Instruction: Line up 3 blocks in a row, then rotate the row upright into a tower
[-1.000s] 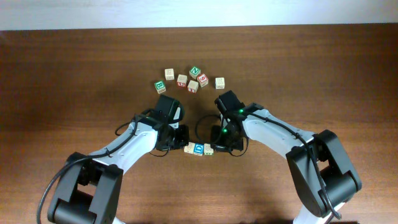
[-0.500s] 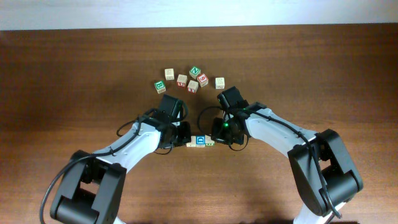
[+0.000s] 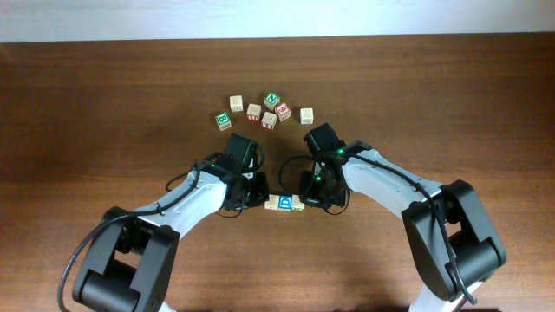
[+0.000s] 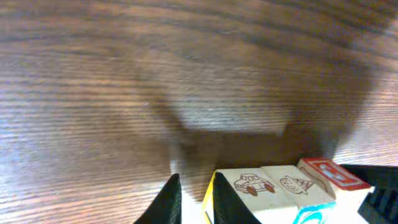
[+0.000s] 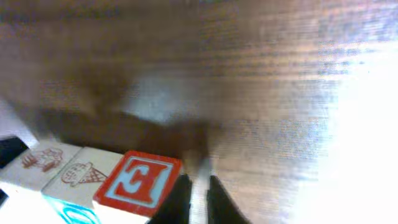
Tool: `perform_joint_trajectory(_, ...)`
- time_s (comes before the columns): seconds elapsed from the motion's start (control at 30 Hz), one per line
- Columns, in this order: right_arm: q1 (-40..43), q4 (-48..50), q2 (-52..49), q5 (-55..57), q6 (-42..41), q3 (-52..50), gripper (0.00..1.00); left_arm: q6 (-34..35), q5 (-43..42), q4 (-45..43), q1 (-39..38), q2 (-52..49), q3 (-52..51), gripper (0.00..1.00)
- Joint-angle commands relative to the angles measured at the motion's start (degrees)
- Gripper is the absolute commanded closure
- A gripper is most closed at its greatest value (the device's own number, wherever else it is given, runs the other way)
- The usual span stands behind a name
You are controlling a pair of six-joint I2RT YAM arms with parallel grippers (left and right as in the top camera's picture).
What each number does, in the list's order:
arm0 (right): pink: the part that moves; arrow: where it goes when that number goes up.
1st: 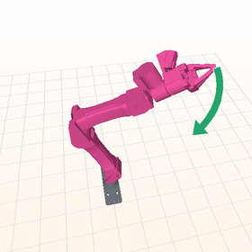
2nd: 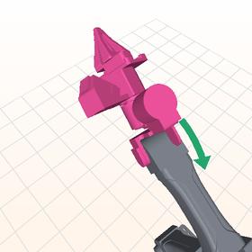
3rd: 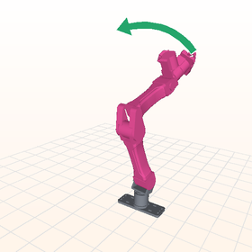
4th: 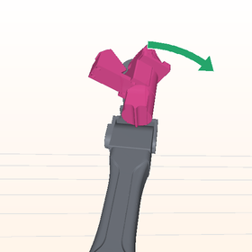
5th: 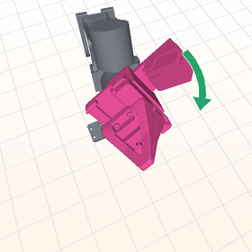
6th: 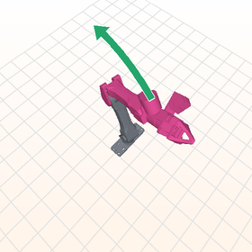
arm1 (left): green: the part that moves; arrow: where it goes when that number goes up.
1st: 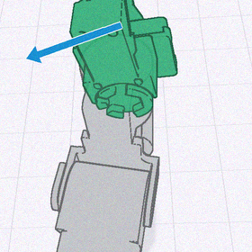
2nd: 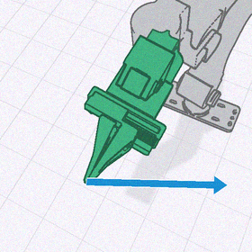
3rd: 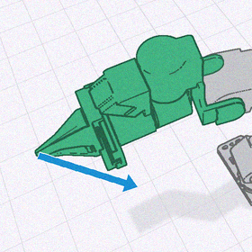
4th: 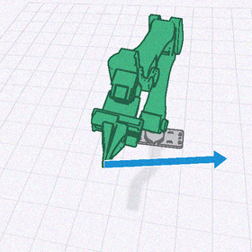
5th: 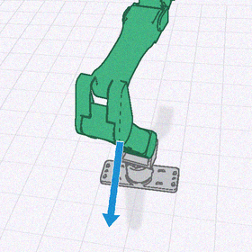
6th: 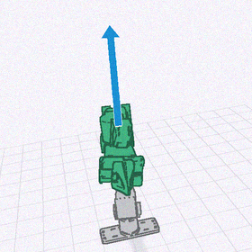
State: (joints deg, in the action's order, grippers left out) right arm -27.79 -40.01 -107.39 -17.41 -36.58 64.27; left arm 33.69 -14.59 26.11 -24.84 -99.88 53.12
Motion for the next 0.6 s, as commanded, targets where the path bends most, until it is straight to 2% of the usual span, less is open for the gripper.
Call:
perform_joint_trajectory(0.0,-1.0,-1.5,1.2,-3.3,2.8,3.4,0.80,-3.3,-7.0,0.7,1.4,-0.3,0.6,0.81)
perform_joint_trajectory(0.3,-1.0,-14.3,1.2,0.2,7.7,13.7,0.76,-12.7,-6.8,4.2,3.3,-0.1,2.9,0.82)
perform_joint_trajectory(0.43,-1.0,-17.4,2.6,0.1,9.4,15.3,0.76,-14.2,-0.3,10.0,3.3,0.0,6.4,0.82)
perform_joint_trajectory(0.57,-1.0,-17.4,2.6,0.1,9.9,15.3,0.76,-14.3,-0.1,9.9,3.3,0.0,6.6,0.81)
